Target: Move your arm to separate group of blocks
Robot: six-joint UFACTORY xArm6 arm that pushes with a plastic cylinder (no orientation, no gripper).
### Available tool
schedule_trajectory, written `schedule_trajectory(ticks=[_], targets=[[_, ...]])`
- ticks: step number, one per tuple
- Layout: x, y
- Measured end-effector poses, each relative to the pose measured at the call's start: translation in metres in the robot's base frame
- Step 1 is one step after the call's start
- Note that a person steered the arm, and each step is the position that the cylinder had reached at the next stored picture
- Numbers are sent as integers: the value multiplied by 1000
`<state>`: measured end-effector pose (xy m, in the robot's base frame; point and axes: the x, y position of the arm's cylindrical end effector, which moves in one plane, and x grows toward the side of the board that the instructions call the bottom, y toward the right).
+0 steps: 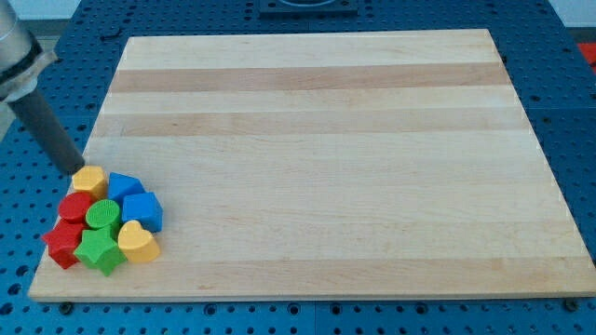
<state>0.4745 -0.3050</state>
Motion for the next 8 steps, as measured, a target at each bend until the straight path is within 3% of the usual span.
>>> schedule_trajectory(ticks=[3,5,7,8], targets=[[123,1],[111,43],[36,152],[45,156]])
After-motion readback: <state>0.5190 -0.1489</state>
